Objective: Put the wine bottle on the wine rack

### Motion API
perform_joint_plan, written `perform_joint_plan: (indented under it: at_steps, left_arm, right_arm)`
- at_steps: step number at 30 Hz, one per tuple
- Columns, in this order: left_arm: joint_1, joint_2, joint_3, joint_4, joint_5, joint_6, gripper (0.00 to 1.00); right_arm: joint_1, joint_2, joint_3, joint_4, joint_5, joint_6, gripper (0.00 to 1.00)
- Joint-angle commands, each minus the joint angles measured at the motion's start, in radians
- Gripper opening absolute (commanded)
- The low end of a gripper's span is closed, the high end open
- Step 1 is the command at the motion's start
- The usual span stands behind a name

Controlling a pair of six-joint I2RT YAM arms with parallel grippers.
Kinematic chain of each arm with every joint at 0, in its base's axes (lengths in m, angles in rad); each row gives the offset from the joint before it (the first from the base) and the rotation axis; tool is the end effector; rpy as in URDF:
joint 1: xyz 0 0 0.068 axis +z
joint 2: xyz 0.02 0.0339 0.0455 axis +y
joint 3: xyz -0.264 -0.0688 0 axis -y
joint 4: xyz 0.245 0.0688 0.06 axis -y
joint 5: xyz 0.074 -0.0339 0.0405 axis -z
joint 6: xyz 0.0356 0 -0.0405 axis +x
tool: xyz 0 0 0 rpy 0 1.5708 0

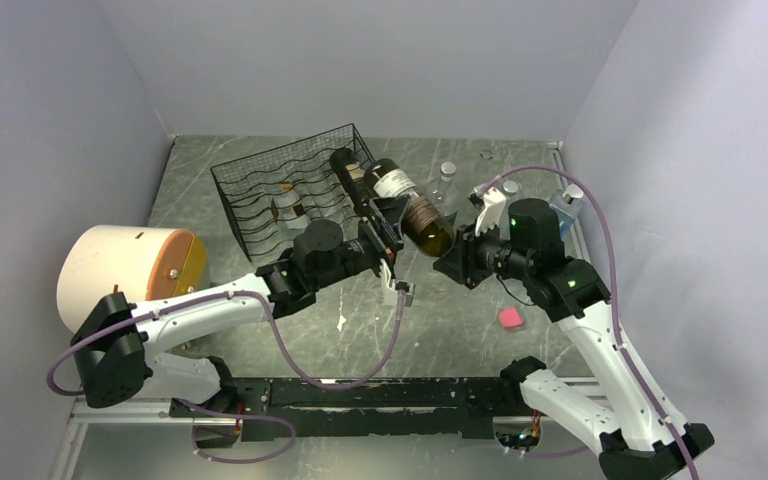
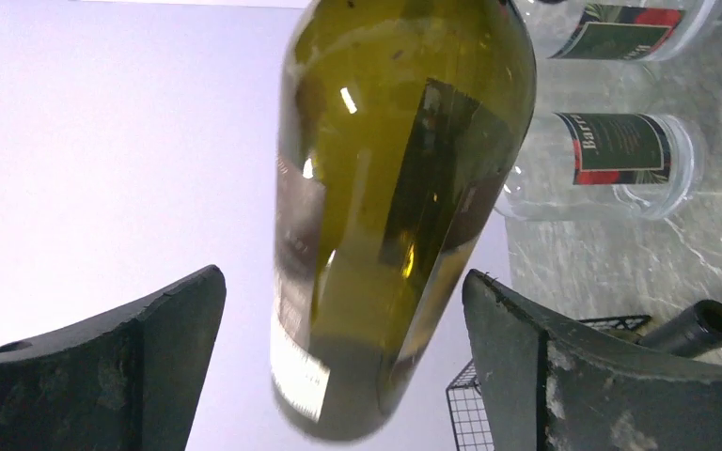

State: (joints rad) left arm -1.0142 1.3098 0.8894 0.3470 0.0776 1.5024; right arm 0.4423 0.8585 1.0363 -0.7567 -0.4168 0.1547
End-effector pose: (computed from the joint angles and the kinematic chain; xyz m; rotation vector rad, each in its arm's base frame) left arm 0.1610 -0.2640 0.3153 1.5902 0.4512 0.3087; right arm 0.1449 0.0846 0.3574 -0.5607 2.1271 0.7895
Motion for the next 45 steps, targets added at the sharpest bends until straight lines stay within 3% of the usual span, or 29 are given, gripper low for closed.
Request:
perform_joint_plan:
  at_steps: [1, 9, 13, 16, 19, 25, 29, 33, 37, 45]
  left_arm:
    - [-0.013, -0.017, -0.028, 0.118, -0.003, -0.037, 0.99]
    - [-0.013, -0.028, -0.019, 0.066, -0.071, -0.180, 0.99]
    - [-0.003, -0.041, 0.009, 0.047, -0.129, -0.495, 0.97]
    - [-0.001, -0.029, 0.041, 0.088, -0.334, -0.783, 0.99]
    - [0.012, 0.012, 0.162, -0.104, -0.566, -1.041, 0.99]
    - [0.031, -0.058, 0.119, -0.061, -0.671, -1.253, 0.99]
    - [0.069, -0.085, 0.237, -0.291, -0.700, -1.453, 0.99]
    - [0.077, -0.126, 0.290, -0.391, -0.701, -1.539, 0.99]
    - [0.077, -0.191, 0.294, -0.434, -0.706, -1.596, 0.99]
    - [0.078, -0.296, 0.284, -0.494, -0.735, -1.635, 0.99]
  right_arm:
    - [-0.010, -0.041, 0.021, 0.130, 0.134, 0.050, 0.00]
    - [-0.011, -0.041, 0.000, 0.178, 0.177, 0.079, 0.00]
    - [-0.011, -0.029, -0.026, 0.202, 0.162, 0.087, 0.00]
    - [-0.011, -0.017, -0.041, 0.220, 0.147, 0.089, 0.00]
    - [-0.010, -0.004, -0.073, 0.241, 0.123, 0.093, 0.00]
    - [-0.009, 0.040, -0.128, 0.302, 0.059, 0.121, 0.00]
    - [0.022, 0.045, -0.186, 0.371, -0.001, 0.157, 0.00]
    - [0.142, 0.073, -0.226, 0.449, 0.049, 0.209, 0.00]
    - [0.360, 0.134, -0.246, 0.563, 0.183, 0.275, 0.00]
    - [0.608, 0.356, -0.225, 0.744, 0.345, 0.332, 0.00]
